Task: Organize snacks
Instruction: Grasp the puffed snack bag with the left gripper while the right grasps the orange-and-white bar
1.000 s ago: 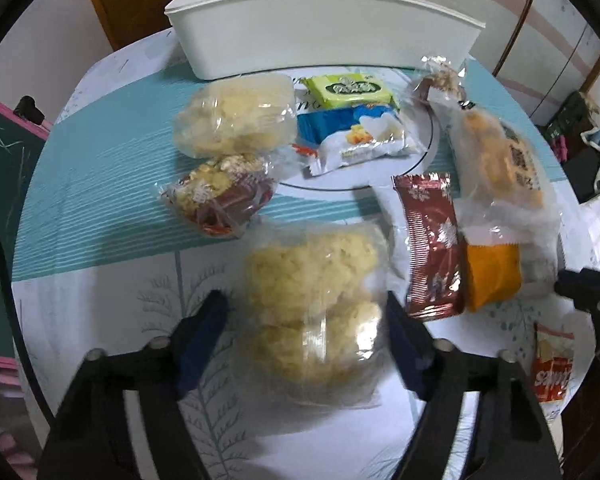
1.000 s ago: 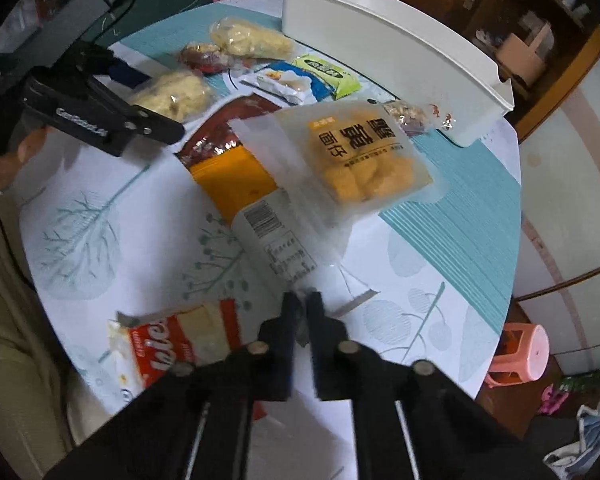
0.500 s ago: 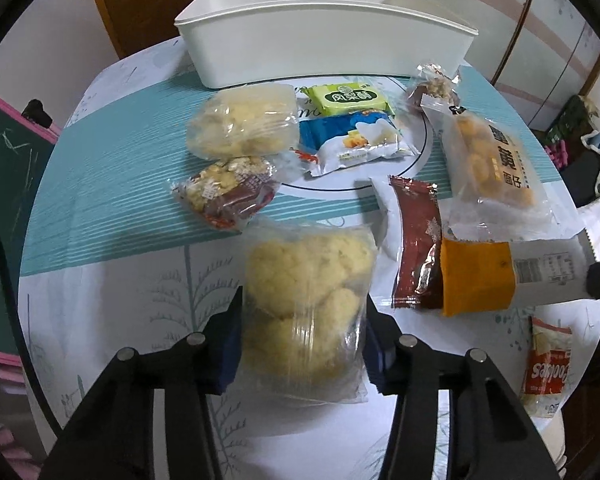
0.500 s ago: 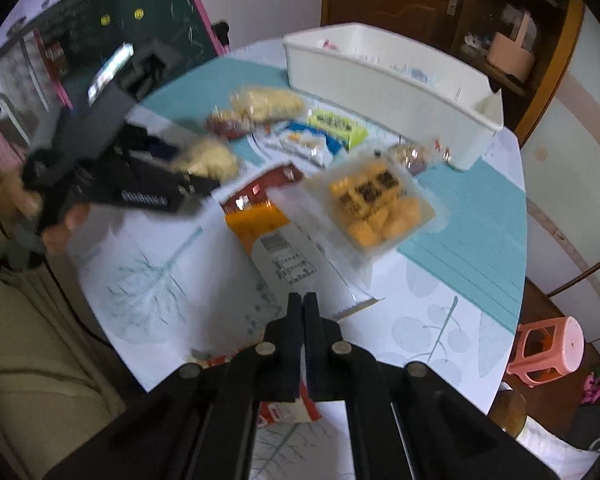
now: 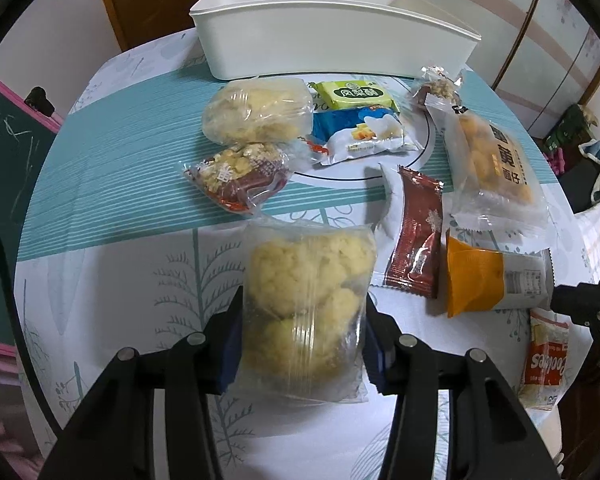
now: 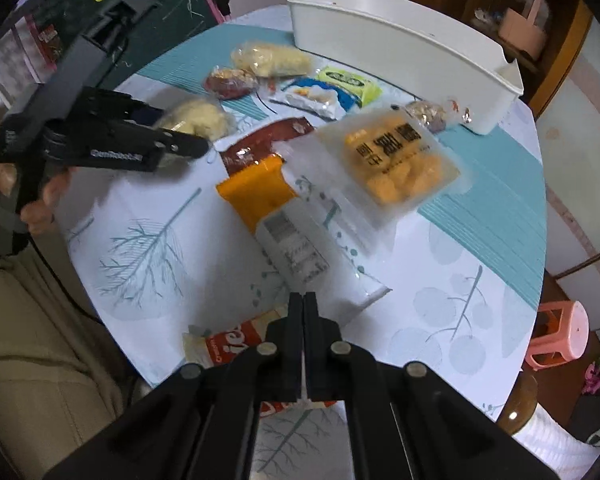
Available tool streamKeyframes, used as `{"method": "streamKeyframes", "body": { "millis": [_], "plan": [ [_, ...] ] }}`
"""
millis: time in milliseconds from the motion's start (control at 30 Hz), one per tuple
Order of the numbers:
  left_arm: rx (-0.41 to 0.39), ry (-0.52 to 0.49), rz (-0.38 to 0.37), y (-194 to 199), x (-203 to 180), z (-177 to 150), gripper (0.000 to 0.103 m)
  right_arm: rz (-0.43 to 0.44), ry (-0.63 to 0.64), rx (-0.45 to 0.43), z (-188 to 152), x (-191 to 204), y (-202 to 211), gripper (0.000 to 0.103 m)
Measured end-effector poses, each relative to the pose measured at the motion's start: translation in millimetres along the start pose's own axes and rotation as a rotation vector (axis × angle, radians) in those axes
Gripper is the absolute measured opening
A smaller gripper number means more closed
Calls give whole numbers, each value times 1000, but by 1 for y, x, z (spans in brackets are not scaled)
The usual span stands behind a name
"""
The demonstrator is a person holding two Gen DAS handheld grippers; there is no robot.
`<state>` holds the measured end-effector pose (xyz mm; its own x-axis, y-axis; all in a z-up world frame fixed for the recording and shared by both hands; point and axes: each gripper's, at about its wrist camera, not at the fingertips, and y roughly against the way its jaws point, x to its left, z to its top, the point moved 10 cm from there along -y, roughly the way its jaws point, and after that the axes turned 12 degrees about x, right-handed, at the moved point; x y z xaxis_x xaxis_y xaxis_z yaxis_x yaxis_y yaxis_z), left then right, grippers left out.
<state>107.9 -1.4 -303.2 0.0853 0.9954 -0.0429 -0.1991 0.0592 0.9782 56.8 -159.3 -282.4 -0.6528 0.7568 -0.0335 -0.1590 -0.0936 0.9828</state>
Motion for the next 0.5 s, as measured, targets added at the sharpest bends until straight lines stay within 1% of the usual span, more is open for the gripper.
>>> {"method": "streamKeyframes", "body": {
  "millis": [33, 100, 167, 233, 433, 500],
  "plan": [
    [0, 0, 0, -1, 0, 1, 49, -10, 3, -2, 1, -1, 0, 3],
    [0, -1, 2, -1, 0, 1, 49, -26, 8, -12, 5, -3, 1, 14],
    [0, -3, 2, 0, 0, 1, 49, -48, 17, -27, 11, -4, 3, 39],
    [0, -1, 0, 0, 0, 1, 49, -68, 35, -41, 17, -4, 2, 47],
    [0, -3, 0, -1, 0, 1, 49, -53, 93, 9, 29, 0, -16, 47],
    [0, -5, 0, -1, 0, 2, 49, -77, 130, 30, 33, 3, -25, 47]
  ]
}}
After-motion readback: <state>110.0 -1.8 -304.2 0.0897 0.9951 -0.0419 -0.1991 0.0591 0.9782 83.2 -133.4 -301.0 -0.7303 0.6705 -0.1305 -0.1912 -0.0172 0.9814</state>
